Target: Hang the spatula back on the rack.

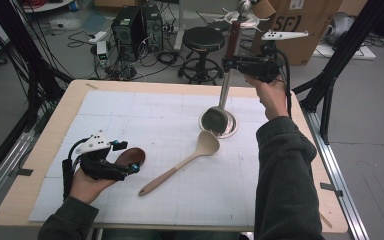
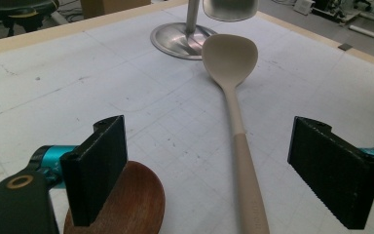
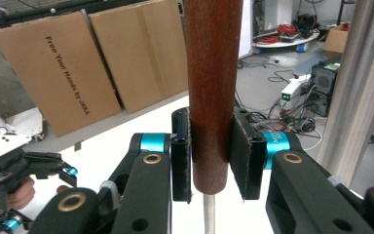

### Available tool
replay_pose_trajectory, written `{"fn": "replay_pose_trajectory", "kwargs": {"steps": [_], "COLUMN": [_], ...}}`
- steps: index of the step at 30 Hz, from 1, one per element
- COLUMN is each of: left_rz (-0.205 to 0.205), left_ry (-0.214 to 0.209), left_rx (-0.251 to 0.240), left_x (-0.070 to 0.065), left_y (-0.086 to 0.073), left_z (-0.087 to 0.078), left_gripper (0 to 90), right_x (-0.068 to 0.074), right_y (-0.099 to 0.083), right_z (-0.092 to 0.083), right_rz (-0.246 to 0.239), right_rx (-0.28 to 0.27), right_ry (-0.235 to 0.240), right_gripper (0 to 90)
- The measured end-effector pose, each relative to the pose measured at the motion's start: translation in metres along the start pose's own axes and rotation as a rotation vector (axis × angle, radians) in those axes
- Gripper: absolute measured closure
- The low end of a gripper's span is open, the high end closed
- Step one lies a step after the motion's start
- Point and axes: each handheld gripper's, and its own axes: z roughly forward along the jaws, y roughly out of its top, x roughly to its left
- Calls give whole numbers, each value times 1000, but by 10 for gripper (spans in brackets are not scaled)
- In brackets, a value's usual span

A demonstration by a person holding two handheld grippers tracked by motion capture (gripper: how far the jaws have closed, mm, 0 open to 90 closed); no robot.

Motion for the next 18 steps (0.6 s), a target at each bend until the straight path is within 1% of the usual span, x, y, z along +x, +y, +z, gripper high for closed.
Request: {"fn": "replay_pose_trajectory", "kwargs": {"steps": [12, 15, 18], "left_rz": [1, 0, 0], "left_ry": [-2, -2, -2], "left_rx": [-3, -8, -8], "left_x": [0, 0, 0], "left_y": [0, 0, 0], "left_z": [0, -1, -1], "left_gripper": [152, 152, 152], "right_x": [0, -1, -1], "right_y": [-1, -2, -3], "right_z": [1, 1, 0], "right_rz": [13, 29, 35], "right_rx": [-20, -34, -43], "right_ry": [-63, -69, -78], "right_gripper": [703, 691, 685]}}
